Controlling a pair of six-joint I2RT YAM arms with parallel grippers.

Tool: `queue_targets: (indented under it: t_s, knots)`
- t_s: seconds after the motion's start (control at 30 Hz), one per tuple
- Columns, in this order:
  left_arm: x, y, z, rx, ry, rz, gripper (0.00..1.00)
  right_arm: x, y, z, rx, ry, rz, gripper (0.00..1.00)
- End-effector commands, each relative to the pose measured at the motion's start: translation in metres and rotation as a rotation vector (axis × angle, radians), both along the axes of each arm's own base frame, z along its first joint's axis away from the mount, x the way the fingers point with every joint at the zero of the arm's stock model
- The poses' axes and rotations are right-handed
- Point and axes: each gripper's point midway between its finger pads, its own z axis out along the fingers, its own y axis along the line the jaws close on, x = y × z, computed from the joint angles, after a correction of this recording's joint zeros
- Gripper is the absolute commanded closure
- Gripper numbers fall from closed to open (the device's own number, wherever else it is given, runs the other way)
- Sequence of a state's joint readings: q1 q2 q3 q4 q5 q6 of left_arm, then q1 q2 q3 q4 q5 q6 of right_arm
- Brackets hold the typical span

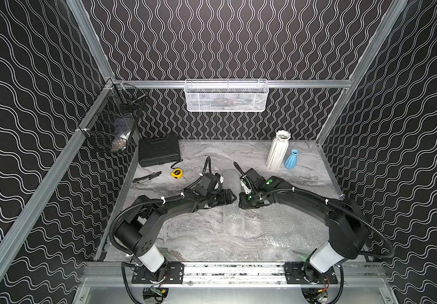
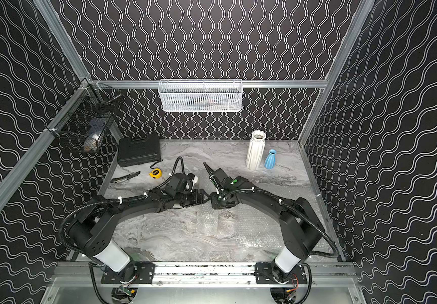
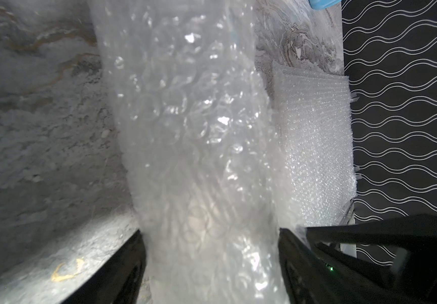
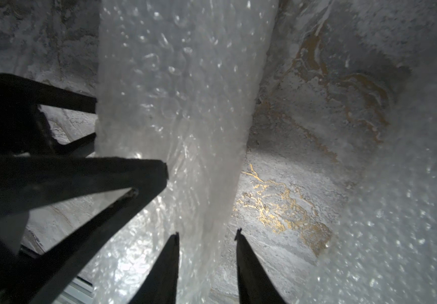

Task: Unwrap the vase from the bubble wrap
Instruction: Unwrap the bubble wrap at the center of the board.

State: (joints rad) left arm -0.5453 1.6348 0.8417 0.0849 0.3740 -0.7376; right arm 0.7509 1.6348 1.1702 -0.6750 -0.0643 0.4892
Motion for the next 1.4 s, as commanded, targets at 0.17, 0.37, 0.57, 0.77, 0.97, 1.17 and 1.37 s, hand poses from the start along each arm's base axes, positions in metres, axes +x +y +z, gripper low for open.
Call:
queue_targets:
  t_s: [0.17, 0.37, 0.57, 0.77, 0.97, 1.17, 1.37]
  knots:
    - [0.000, -0.002, 0.000, -0.008, -0.006, 0.000, 0.22, -0.011, -0.011, -0.002, -0.075, 0.034, 0.019, 0.67]
    - [-0.003, -0.007, -0.006, -0.011, 0.005, -0.022, 0.22, -0.011, -0.010, -0.001, -0.067, 0.028, 0.018, 0.67]
    - [-0.006, -0.006, -0.015, 0.025, 0.019, -0.032, 0.22, -0.013, -0.009, -0.004, -0.074, 0.045, 0.028, 0.68]
    - [-0.011, -0.005, -0.022, 0.029, 0.030, -0.031, 0.22, -0.017, -0.014, -0.007, -0.100, 0.055, 0.026, 0.68]
    - [-0.015, -0.002, -0.027, 0.038, 0.038, -0.029, 0.22, -0.020, -0.018, -0.006, -0.106, 0.057, 0.022, 0.71]
    - [-0.016, -0.001, -0.029, 0.046, 0.039, -0.026, 0.22, -0.024, -0.017, -0.007, -0.095, 0.075, 0.036, 0.71]
    - [-0.016, 0.000, -0.029, 0.049, 0.037, -0.024, 0.22, -0.031, -0.013, -0.014, -0.075, 0.111, 0.054, 0.69]
